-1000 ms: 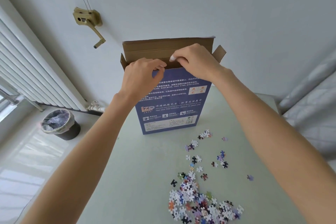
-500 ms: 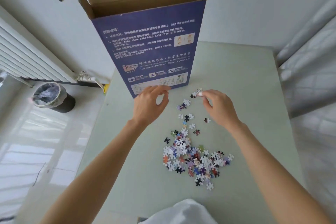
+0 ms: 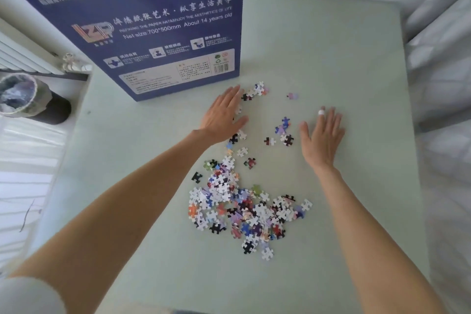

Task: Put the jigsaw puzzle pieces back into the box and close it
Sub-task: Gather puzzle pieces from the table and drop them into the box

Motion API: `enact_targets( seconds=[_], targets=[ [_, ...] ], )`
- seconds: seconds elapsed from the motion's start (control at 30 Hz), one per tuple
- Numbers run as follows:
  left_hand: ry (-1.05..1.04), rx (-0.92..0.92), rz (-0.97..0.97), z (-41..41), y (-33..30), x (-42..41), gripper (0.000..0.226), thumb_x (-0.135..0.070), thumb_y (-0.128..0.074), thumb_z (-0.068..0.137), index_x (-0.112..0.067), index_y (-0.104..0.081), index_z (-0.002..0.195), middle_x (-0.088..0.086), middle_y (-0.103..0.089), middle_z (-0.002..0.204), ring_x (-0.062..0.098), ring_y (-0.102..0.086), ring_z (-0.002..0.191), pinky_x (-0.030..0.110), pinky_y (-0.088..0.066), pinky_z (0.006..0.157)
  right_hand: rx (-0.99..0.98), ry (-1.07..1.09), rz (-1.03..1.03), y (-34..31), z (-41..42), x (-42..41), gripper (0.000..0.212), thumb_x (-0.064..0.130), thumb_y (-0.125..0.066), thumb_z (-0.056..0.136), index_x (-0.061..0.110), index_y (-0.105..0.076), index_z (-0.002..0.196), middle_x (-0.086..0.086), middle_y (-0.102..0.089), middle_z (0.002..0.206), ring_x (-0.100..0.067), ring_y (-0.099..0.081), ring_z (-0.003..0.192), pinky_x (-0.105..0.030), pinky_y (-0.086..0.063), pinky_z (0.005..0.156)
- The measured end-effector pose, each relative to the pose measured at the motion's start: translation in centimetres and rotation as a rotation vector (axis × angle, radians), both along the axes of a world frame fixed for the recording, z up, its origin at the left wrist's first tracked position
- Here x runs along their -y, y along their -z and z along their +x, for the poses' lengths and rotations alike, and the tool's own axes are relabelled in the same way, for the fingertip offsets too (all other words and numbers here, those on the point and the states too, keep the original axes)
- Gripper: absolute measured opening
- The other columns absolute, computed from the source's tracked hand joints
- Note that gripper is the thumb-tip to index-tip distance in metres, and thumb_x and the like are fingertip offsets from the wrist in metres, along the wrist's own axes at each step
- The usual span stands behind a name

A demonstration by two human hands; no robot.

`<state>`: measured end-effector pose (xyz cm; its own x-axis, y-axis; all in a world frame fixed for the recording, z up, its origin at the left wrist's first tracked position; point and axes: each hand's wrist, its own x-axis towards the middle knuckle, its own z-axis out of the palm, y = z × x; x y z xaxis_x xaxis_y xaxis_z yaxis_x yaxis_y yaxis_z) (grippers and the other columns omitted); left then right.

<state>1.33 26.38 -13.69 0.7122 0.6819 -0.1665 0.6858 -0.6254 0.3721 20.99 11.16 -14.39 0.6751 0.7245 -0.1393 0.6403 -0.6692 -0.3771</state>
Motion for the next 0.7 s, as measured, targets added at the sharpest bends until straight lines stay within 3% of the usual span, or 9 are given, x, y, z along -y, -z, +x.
enact_targets(
  seconds=[0.27,0.43,0.53,0.63,0.7],
  targets=[
    [0.204,-0.095,0.073,4.6,1.3,-1.9,0.056,-0.042,-0.019,0.100,-0.020,-0.003,0.150,-0.004,0.001,0.157,0.012,0.007,0.144,0.035,0.007,0.117,0.003,-0.525,0.057,1.0,-0.7,-5.1,0.057,0.036,-0.031,0.100,0.006,-0.019,0.147,-0.009,-0.009,0.156,-0.018,-0.001,0.145,-0.030,0.004,0.116],
    [0.318,0.038,-0.127,-1.7,0.4,4.7,0.058,-0.046,-0.014,0.099,-0.018,-0.007,0.149,-0.002,-0.003,0.157,0.007,0.005,0.143,0.030,0.004,0.118,-0.160,-0.738,0.042,-0.3,-6.3,1.1,0.061,0.043,-0.020,0.098,0.010,-0.010,0.148,-0.004,0.000,0.156,-0.010,0.008,0.142,-0.024,0.010,0.114],
    [0.274,0.043,-0.262,-5.0,-0.9,8.5,0.062,-0.051,-0.015,0.096,-0.019,-0.012,0.149,-0.004,-0.007,0.156,0.004,0.002,0.143,0.028,0.001,0.117,-0.365,-0.754,0.046,-1.4,-8.5,4.8,0.051,0.032,-0.030,0.100,0.012,-0.019,0.146,0.000,-0.006,0.156,-0.005,0.004,0.141,-0.022,0.007,0.115],
    [0.191,0.054,-0.337,-7.1,-2.6,11.4,0.057,-0.046,-0.034,0.098,-0.020,-0.022,0.147,-0.004,-0.019,0.155,0.008,-0.012,0.143,0.031,-0.009,0.117,-0.561,-0.657,0.114,-2.9,-9.7,8.0,0.042,0.013,-0.044,0.097,0.014,-0.040,0.139,0.001,-0.027,0.151,-0.007,-0.016,0.139,-0.027,-0.009,0.115],
    [0.123,0.060,-0.265,-8.4,-3.2,12.6,0.061,-0.044,-0.047,0.094,-0.023,-0.025,0.147,-0.003,-0.025,0.153,0.014,-0.020,0.141,0.038,-0.015,0.117,-0.477,-0.539,0.180,-3.4,-9.3,9.9,0.040,0.009,-0.051,0.092,0.012,-0.050,0.131,-0.004,-0.039,0.144,-0.014,-0.027,0.134,-0.032,-0.017,0.113]
  ],
)
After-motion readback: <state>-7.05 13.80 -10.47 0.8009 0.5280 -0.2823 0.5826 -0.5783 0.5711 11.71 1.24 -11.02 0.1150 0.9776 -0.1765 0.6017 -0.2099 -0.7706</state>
